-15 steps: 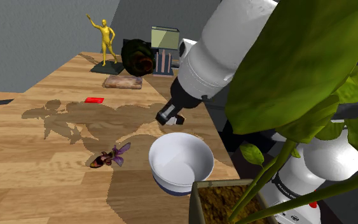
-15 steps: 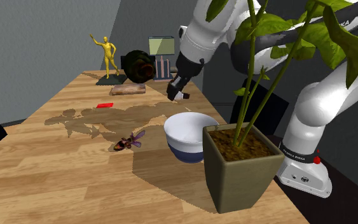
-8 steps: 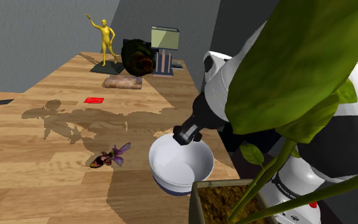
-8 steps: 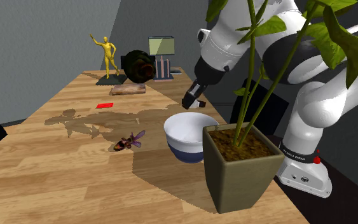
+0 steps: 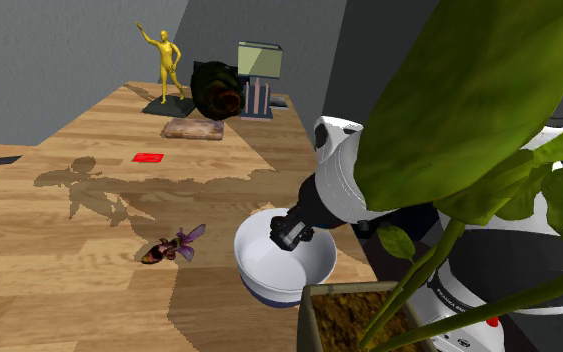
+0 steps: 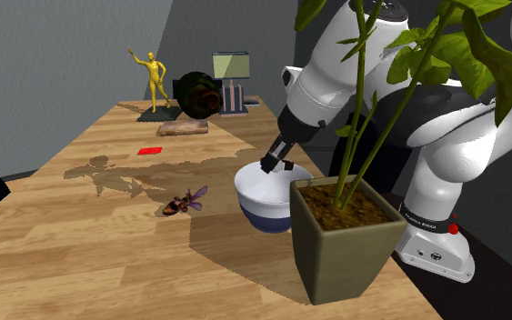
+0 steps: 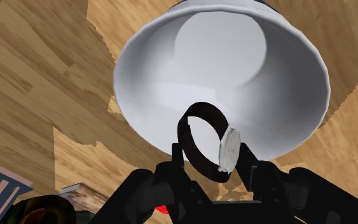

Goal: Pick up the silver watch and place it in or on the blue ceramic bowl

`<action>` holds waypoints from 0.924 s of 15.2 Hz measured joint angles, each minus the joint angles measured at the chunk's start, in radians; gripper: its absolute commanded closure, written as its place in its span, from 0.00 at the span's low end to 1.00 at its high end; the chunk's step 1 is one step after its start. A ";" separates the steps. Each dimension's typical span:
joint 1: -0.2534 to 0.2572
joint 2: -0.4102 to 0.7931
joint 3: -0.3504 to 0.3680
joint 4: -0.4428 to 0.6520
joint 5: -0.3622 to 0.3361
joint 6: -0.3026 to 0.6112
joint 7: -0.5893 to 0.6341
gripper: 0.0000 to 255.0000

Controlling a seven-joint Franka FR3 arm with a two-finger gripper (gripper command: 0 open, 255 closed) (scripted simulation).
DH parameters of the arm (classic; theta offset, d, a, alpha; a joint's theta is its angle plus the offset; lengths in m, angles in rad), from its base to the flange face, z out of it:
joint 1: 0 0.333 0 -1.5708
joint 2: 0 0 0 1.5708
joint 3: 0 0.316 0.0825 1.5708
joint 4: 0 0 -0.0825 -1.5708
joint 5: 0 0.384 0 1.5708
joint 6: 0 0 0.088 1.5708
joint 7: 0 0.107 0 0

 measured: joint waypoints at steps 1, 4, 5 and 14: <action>-0.002 0.003 0.007 -0.008 0.000 0.011 0.006 1.00; -0.011 0.016 0.032 -0.036 -0.002 0.052 0.026 1.00; -0.016 0.021 0.038 -0.041 -0.004 0.062 0.030 1.00; -0.018 0.023 0.043 -0.046 -0.004 0.070 0.035 0.00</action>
